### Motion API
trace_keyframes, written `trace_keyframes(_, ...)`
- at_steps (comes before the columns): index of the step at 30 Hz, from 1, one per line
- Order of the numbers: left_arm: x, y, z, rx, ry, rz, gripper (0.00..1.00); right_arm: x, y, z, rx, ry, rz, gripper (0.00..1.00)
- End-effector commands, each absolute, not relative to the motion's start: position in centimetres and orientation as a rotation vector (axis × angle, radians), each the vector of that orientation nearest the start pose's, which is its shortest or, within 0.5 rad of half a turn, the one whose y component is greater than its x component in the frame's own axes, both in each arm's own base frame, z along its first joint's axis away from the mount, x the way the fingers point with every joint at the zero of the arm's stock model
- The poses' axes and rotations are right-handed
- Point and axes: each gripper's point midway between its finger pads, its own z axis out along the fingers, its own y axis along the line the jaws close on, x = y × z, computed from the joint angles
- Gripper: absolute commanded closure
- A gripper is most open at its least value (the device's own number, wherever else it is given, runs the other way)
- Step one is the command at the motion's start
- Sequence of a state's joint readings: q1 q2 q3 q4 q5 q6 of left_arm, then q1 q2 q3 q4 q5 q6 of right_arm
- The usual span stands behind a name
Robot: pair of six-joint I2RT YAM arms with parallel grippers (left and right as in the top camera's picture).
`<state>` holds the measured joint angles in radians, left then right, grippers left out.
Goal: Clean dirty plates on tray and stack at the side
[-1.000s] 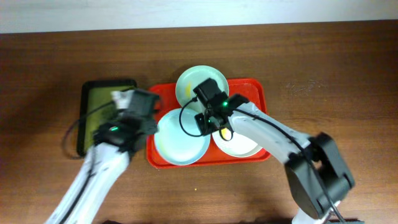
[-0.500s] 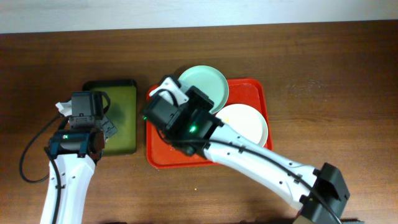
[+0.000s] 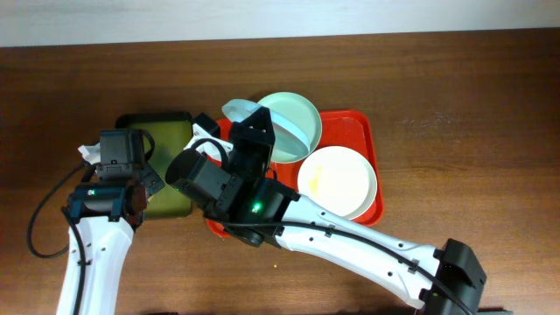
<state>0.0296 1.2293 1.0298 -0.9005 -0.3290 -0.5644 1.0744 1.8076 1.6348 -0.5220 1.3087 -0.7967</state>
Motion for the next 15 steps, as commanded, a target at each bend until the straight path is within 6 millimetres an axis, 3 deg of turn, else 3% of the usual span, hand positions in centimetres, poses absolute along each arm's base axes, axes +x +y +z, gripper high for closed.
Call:
trace_keyframes(1, 29.1, 6.6, 16.7, -0.841, 2.449, 0.255, 1.00, 34.4, 28.7, 33.3, -0.925, 1.621, -1.203, 0.96)
trace_keyframes(3, 29.0, 6.6, 16.6, -0.841, 2.451, 0.256, 1.00, 34.5, 29.0, 32.0, -0.877, 1.677, -1.072, 0.96)
trace_keyframes(6, 29.0, 6.6, 16.6, -0.841, 2.451, 0.256, 1.00, 32.9, 31.7, 24.3, -1.339, 1.804, -0.770, 0.96)
trace_keyframes(8, 29.0, 6.6, 16.6, -0.841, 2.451, 0.255, 1.00, 33.3, 31.2, 22.6, -1.379, 1.840, -0.748, 0.96)
trace_keyframes(9, 29.0, 6.6, 16.6, -0.841, 2.451, 0.255, 1.00, 34.1, 30.2, 23.3, -1.332, 1.833, -0.835, 0.96)
trace_keyframes(12, 29.1, 6.4, 16.6, -0.839, 2.456, 0.244, 1.00, 35.7, 27.1, 28.3, -1.091, 1.719, -1.187, 0.96)
trace_keyframes(15, 29.1, 6.4, 16.6, -0.839, 2.455, 0.243, 1.00, 36.0, 25.9, 31.0, -1.038, 1.641, -1.386, 0.96)
